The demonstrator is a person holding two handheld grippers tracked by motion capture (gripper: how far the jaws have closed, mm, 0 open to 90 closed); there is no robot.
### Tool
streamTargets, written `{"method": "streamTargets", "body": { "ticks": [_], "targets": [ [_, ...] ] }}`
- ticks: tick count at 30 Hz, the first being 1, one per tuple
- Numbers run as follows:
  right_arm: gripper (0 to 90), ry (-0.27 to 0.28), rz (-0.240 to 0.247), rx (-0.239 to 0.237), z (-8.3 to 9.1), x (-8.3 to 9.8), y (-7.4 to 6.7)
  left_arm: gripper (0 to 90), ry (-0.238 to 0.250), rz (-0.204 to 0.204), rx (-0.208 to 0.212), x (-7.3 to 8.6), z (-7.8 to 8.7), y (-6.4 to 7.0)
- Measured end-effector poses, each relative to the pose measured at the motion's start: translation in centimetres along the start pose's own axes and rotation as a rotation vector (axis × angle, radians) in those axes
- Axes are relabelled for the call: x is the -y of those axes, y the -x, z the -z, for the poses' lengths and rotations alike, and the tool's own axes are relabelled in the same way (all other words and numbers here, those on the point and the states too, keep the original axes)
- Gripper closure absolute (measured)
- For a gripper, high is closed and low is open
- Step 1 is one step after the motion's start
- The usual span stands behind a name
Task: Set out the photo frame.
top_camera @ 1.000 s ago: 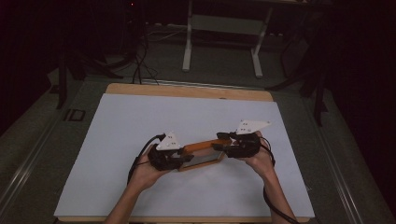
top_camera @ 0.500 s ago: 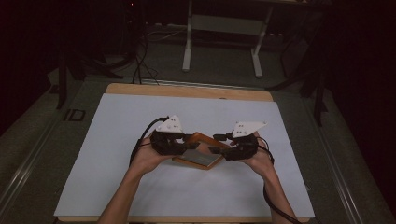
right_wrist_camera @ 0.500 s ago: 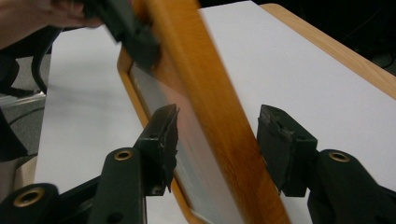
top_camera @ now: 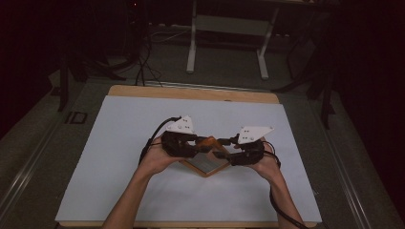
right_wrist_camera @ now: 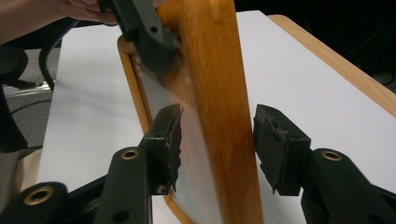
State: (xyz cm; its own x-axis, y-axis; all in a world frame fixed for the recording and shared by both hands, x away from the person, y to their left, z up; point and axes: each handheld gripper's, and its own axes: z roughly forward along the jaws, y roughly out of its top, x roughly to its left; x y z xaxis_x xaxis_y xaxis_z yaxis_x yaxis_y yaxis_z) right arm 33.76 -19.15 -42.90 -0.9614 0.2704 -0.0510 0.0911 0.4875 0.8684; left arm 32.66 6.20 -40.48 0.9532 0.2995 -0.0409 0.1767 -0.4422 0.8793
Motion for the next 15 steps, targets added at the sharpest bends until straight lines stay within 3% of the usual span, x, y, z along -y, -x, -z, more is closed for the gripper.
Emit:
{"method": "streamTargets", "body": {
  "ticks": [4, 7, 15],
  "targets": [
    [59.0, -0.008, 0.032, -0.015, -0.1, -0.1, -0.3, 67.0, -0.009, -0.009, 0.014, 0.0, 0.1, 0.1],
    [66.7, 0.000, 0.039, -0.041, 0.3, 0.0, -0.4, 59.9, 0.025, 0.030, 0.009, 0.5, 0.6, -0.3],
    [68.1, -0.008, 0.041, -0.029, 0.8, 0.4, -0.4, 46.0, 0.085, 0.093, -0.027, 2.7, 2.0, -0.7]
  ]
}}
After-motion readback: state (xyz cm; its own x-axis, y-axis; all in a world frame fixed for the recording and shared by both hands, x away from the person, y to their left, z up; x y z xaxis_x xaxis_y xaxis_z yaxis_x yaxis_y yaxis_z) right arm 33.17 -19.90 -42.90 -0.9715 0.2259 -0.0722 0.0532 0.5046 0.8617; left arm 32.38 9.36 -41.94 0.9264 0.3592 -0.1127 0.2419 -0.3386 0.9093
